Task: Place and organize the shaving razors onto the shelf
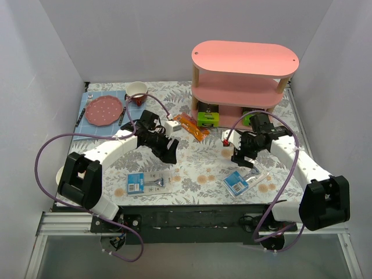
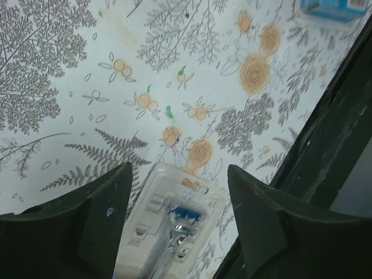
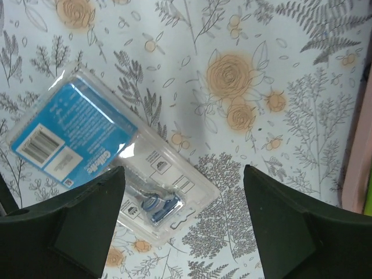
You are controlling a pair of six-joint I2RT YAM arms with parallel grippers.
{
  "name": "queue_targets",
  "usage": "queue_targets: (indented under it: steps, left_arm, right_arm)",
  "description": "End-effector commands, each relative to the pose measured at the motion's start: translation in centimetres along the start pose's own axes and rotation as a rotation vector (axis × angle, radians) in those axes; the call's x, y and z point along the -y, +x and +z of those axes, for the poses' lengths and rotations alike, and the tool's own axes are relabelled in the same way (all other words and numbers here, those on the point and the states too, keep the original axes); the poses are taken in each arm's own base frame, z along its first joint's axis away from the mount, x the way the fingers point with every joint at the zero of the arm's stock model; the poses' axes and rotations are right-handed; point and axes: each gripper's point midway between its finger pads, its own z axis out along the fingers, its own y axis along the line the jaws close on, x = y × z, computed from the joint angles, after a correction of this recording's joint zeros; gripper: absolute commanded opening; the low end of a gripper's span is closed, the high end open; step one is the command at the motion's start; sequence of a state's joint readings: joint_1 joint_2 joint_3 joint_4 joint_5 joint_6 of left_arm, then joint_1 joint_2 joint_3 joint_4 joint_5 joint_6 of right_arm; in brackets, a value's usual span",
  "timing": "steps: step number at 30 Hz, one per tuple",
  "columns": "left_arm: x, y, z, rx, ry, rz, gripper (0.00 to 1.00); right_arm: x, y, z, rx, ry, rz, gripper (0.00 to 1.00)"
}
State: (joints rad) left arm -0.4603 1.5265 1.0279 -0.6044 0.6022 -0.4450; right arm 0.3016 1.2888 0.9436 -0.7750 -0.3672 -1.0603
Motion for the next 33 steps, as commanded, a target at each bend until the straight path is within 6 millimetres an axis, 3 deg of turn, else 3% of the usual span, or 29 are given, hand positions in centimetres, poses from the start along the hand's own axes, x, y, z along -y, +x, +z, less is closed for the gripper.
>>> queue_targets:
  steps: [1,4,9,13,18,26,30,33]
  left_arm:
    - [-0.4,1.5,-2.0,-0.092,-0.030,0.180,0.65]
    - [-0.1,0.8,-2.1,-0.061,-0.023,0.170,0.64]
    - [0.6,-1.8,-1.8,0.044,-0.012,0.059,0.64]
    - [0.9,-2.8,-2.2,0.107,-0.021,0.058,0.64]
    - [1.4,-3.6,-2.8,0.142,-0.019,0.044,0.64]
    - [1.2,-4.1,-3.3,0.174,-0.043,0.056,0.64]
    - [1.0,-4.0,-3.1,0.176,-0.045,0.044,0.64]
    - [1.1,-3.8,-2.9,0.181,-0.040,0.011,0.64]
  right_arm:
    - [-3.0,2.2,-0.5,0.000,-0.153,-0.149,0.88]
    - [-4.5,3.3,-0.6,-0.022,-0.209,-0.184,0.84]
    - [-4.6,4.2,-0.4,-0.039,-0.182,-0.260,0.79]
    - [-6.0,6.1,0.8,-0.075,-0.230,-0.352,0.74]
    - [-6.4,7.9,1.4,-0.143,-0.294,-0.396,0.61]
    - [-5.5,7.9,3.3,-0.134,-0.276,-0.442,0.58]
    - [-7.4,7.5,4.8,-0.118,-0.327,-0.500,0.57]
    - [-8.9,7.0,5.6,-0.120,-0.373,-0.498,0.45]
